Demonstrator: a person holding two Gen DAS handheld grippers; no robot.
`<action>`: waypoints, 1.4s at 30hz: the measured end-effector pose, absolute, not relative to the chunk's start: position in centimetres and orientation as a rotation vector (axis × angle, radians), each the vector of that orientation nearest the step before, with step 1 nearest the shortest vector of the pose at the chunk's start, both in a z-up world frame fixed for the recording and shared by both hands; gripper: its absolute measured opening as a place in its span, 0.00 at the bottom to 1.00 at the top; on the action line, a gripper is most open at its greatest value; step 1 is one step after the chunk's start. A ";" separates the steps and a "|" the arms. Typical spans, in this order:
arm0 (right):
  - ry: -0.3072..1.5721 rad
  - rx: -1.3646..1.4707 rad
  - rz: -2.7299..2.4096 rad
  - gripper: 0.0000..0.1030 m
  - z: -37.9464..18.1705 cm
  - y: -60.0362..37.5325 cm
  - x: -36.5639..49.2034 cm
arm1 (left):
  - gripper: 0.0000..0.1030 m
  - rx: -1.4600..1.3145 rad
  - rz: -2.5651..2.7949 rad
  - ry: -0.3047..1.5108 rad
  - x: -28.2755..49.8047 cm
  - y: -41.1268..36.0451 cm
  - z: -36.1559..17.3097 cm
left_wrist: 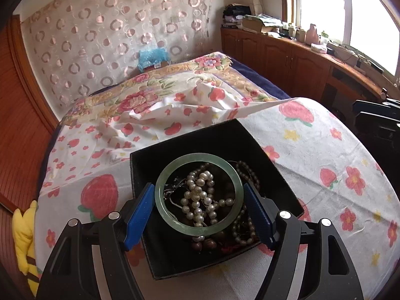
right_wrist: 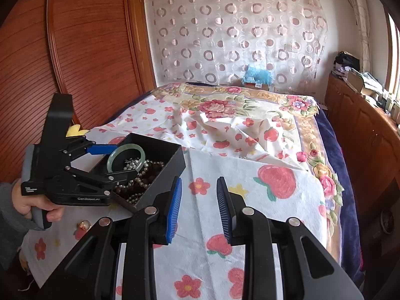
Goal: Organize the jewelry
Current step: 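Open the left tool to drop the jade bangle into the box, then grasp the gold ring with the left tool while the right tool grasps the small gold earring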
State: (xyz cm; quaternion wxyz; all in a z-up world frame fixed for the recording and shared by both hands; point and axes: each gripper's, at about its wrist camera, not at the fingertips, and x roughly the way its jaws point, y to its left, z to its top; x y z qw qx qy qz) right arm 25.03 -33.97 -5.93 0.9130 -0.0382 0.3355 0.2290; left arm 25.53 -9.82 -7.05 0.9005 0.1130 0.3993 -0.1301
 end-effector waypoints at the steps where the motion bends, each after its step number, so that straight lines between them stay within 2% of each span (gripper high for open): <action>1: 0.684 -0.075 0.474 0.30 -5.9 -34.2 24.9 | 0.67 0.239 -0.274 0.828 25.5 -9.9 -7.1; 4: 0.674 -0.058 0.475 0.30 -5.8 -34.4 24.8 | 0.70 0.259 -0.279 0.812 25.1 -10.3 -7.0; 6: 0.665 -0.057 0.480 0.30 -5.7 -34.4 24.5 | 0.79 0.252 -0.285 0.797 24.7 -10.3 -6.7; 7: 0.661 -0.061 0.480 0.30 -5.7 -34.2 24.3 | 0.80 0.248 -0.286 0.786 24.5 -10.2 -6.5; 18: 0.616 -0.017 0.512 0.30 -5.6 -33.2 21.3 | 0.81 0.221 -0.289 0.708 19.1 -8.1 -4.4; 24: 0.638 -0.045 0.562 0.30 -6.8 -31.2 19.3 | 0.81 0.213 -0.284 0.730 15.4 -5.9 -5.6; 42: 0.844 -0.221 0.761 0.30 -13.5 -21.6 16.3 | 0.81 0.154 -0.263 0.858 10.6 -0.4 -9.7</action>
